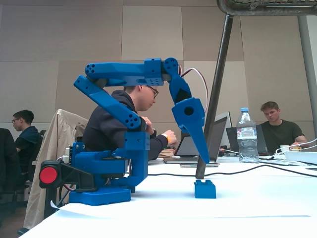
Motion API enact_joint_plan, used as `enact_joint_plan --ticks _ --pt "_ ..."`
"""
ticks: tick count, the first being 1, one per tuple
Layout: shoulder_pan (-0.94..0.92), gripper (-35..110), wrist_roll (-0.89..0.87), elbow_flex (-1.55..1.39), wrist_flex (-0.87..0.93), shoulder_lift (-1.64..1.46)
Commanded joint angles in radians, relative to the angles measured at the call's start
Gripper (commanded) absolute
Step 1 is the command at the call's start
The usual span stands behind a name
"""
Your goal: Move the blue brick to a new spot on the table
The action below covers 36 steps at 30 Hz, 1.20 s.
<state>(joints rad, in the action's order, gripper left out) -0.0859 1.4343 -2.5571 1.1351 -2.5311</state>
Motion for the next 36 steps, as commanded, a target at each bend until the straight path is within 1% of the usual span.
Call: enact_joint_plan --ticks 1,4,13,23,30,36 --pt "-0.012 45 0.060 -0.046 -0.078 0.000" --pt "-0.011 44 0.077 -0.114 -0.141 0.000" --pt "0.006 42 0.048 -0.221 -0.291 0.066" --pt "0.066 25 -0.025 -0.247 -0.436 0.209" --pt "0.087 19 -0.041 -0.268 -0.460 0.230" --pt "0.097 12 -0.069 -0.213 -0.360 0.166"
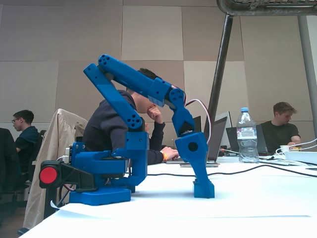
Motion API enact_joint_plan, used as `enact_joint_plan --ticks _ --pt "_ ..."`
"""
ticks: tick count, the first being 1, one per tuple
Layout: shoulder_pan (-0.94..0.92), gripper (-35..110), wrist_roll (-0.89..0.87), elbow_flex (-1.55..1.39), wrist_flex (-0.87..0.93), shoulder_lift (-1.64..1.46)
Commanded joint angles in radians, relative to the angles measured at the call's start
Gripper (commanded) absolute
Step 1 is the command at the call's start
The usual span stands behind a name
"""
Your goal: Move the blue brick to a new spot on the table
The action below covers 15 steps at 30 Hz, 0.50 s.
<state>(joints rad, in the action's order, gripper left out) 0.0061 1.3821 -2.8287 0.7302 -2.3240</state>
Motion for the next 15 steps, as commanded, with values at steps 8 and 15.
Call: enact_joint_plan --ticks 8,15 --pt "0.044 11 -0.135 0.431 0.178 0.147" --pt "0.074 11 -0.224 0.960 0.287 0.534"
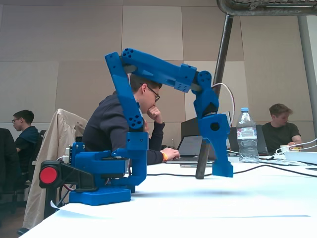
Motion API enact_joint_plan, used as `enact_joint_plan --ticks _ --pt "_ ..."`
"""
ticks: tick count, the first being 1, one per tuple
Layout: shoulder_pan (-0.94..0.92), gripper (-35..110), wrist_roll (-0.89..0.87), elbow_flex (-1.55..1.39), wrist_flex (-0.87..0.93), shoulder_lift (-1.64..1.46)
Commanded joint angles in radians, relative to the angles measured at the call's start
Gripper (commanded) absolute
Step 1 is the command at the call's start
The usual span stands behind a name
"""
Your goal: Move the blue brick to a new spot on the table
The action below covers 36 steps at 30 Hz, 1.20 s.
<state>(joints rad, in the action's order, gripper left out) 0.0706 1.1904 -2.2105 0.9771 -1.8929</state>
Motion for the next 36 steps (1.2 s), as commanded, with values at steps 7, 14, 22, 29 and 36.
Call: enact_joint_plan --ticks 7,14,22,29,36 --pt "0.020 11 -0.058 0.749 0.133 0.414" --pt "0.015 10 -0.055 1.134 0.250 0.723" --pt "0.025 10 -0.063 2.204 0.670 1.370" --pt "0.026 11 -0.110 2.111 0.661 1.376" --pt "-0.006 24 -0.114 2.019 0.664 1.347"
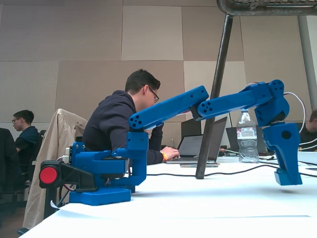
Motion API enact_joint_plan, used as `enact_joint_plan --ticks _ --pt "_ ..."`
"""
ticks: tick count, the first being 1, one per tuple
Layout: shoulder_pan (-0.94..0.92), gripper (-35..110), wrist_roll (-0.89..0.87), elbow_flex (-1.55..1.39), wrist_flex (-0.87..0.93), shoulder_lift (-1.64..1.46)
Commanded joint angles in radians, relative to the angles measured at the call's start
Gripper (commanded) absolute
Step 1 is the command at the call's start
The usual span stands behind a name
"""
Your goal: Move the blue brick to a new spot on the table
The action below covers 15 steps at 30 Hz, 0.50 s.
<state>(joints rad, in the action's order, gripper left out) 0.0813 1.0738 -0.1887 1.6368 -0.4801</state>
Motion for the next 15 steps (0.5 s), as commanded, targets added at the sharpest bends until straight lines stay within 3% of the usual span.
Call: enact_joint_plan --ticks 1,8,15 --pt "-0.023 26 0.011 -0.032 0.005 -0.086" --pt "-0.054 35 0.014 -0.273 0.006 -0.302" --pt "-0.021 30 0.040 -0.982 -0.083 -0.925"
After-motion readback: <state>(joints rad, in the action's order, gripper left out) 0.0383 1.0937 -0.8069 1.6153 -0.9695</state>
